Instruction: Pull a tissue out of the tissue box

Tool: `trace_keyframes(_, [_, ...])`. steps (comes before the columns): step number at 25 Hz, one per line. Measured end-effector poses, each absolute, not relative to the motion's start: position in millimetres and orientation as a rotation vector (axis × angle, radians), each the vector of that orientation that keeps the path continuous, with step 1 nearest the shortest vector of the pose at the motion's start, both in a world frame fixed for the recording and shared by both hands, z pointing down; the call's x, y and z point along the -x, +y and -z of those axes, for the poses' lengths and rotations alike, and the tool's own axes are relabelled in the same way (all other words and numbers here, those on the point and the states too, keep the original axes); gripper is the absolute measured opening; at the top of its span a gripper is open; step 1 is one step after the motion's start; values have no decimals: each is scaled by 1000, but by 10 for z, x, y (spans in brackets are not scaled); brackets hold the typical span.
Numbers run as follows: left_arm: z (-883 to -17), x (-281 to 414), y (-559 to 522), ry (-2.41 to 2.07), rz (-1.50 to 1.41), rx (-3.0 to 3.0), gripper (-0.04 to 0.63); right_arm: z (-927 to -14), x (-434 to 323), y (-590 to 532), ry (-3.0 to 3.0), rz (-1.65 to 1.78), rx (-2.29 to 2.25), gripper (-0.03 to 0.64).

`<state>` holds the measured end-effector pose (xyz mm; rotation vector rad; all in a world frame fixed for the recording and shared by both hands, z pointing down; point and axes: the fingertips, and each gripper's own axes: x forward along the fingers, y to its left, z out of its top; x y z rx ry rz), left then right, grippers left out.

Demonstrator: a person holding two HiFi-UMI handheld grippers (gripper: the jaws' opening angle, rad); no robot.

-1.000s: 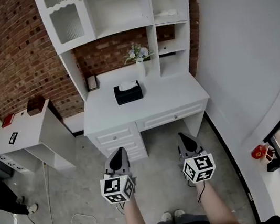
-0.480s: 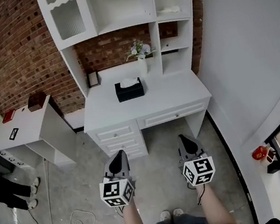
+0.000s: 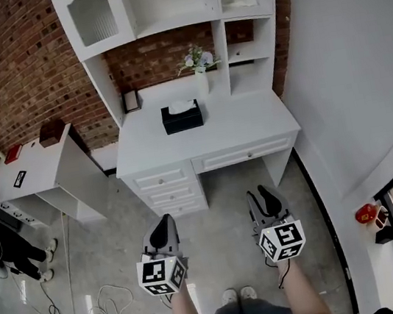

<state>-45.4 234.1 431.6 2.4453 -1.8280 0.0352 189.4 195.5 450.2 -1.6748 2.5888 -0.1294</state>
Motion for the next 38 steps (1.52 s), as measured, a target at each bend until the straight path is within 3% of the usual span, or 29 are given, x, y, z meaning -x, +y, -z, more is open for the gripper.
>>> trace_keyframes(20, [-3937, 338, 2179, -1964, 7, -2471, 8, -4308, -2159, 1601, 2559, 93, 1590, 130])
trace_keyframes(38, [-4034, 654, 830, -1963, 89, -2508, 8, -4448, -1875, 353, 2560, 59, 1638, 130])
